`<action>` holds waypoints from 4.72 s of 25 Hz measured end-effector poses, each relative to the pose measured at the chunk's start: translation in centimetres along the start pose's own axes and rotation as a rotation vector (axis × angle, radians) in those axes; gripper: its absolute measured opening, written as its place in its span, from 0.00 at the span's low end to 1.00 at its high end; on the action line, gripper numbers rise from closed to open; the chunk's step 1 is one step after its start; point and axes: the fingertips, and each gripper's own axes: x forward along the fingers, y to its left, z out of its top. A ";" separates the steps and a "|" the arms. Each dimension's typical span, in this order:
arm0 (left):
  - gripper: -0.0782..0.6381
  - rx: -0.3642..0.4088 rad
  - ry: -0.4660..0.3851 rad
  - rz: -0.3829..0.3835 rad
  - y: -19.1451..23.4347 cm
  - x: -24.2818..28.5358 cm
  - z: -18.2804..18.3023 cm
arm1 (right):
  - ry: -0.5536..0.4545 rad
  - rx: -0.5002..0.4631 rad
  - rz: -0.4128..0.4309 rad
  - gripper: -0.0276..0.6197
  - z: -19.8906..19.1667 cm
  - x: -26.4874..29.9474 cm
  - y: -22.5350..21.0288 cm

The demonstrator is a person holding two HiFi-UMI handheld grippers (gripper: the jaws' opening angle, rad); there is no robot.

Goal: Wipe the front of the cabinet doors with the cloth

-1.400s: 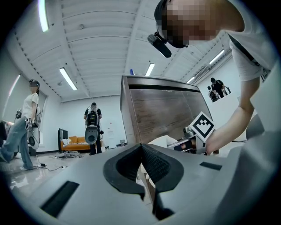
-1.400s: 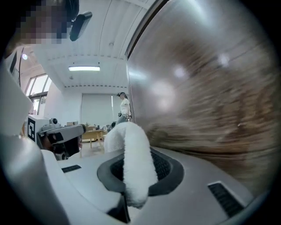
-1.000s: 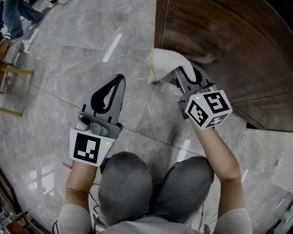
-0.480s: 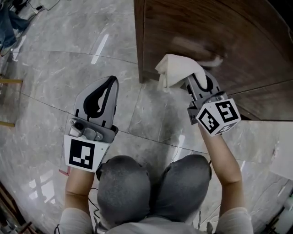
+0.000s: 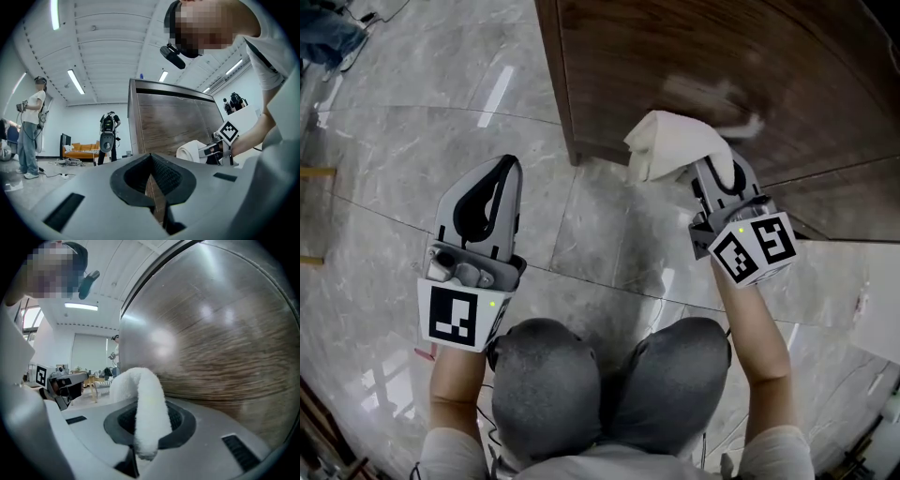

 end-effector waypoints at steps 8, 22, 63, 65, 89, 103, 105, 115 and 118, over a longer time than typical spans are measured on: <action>0.12 -0.003 0.022 -0.016 -1.4 0.9 -0.3 | -0.008 0.041 -0.026 0.15 -0.1 -2.8 -2.6; 0.12 0.030 0.052 -0.054 -3.9 2.4 0.8 | -0.057 0.129 -0.189 0.15 -0.3 -10.6 -9.7; 0.12 -0.116 0.186 -0.083 -3.5 0.6 13.0 | -0.001 0.088 -0.448 0.15 17.1 -16.5 -5.6; 0.12 -0.100 0.201 -0.098 -2.9 -0.4 16.6 | -0.005 0.115 -0.471 0.15 20.0 -17.6 -4.4; 0.12 -0.179 0.218 -0.005 -0.6 0.4 51.6 | -0.080 0.170 -0.610 0.15 55.8 -31.7 2.4; 0.12 -0.209 0.091 -0.012 2.7 -2.7 69.4 | -0.163 0.103 -0.626 0.15 73.2 -38.1 8.2; 0.12 -0.172 0.073 -0.008 3.6 -2.9 71.6 | -0.193 0.095 -0.621 0.15 75.3 -38.4 8.9; 0.12 -0.090 -0.077 -0.002 5.7 -3.7 80.9 | -0.274 -0.017 -0.535 0.15 82.9 -39.4 12.1; 0.12 -0.088 -0.090 0.020 6.1 -5.1 82.5 | -0.274 -0.033 -0.491 0.15 84.0 -40.4 13.8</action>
